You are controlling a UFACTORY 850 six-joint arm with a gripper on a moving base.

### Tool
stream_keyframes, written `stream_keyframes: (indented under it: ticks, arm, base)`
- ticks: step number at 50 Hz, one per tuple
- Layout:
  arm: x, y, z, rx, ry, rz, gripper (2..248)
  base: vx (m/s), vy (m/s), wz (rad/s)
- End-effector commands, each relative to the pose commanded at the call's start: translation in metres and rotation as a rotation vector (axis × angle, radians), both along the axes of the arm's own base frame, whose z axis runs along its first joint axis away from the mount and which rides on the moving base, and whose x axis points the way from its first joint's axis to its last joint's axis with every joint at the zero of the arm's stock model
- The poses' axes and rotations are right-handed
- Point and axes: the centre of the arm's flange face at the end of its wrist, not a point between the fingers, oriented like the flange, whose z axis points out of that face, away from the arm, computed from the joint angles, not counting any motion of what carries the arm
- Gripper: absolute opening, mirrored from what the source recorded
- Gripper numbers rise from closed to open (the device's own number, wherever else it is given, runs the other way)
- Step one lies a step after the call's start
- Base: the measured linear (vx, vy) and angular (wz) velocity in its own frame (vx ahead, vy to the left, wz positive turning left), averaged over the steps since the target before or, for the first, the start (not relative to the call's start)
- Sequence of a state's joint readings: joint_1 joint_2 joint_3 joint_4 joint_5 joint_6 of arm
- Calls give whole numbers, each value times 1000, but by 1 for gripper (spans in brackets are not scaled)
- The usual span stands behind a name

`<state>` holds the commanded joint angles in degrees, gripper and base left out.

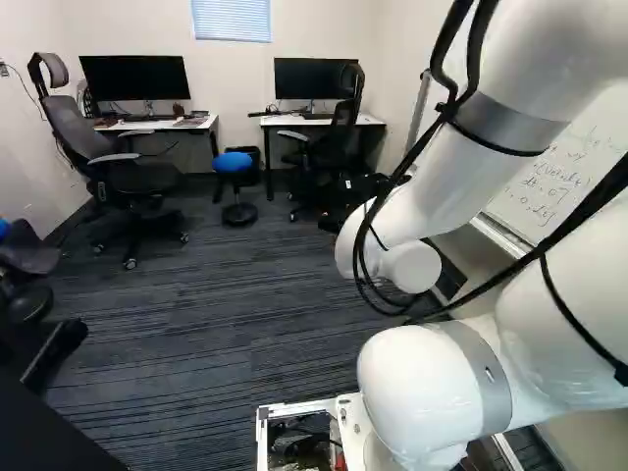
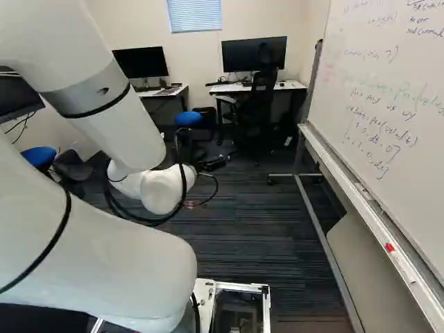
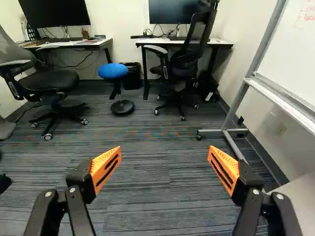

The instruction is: Open the door and move inside

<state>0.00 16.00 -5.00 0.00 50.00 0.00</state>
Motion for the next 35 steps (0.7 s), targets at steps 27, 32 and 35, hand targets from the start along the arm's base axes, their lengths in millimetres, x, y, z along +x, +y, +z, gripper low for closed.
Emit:
stream_keyframes:
  ticks: [27,32,35]
  arm:
    - [0,0,0,0,0,0,247]
    - [0,0,0,0,0,0,247]
    - [0,0,0,0,0,0,247]
  base:
    - [207,3,-13]
    - [196,-1,-17]
    - [192,8,-11]
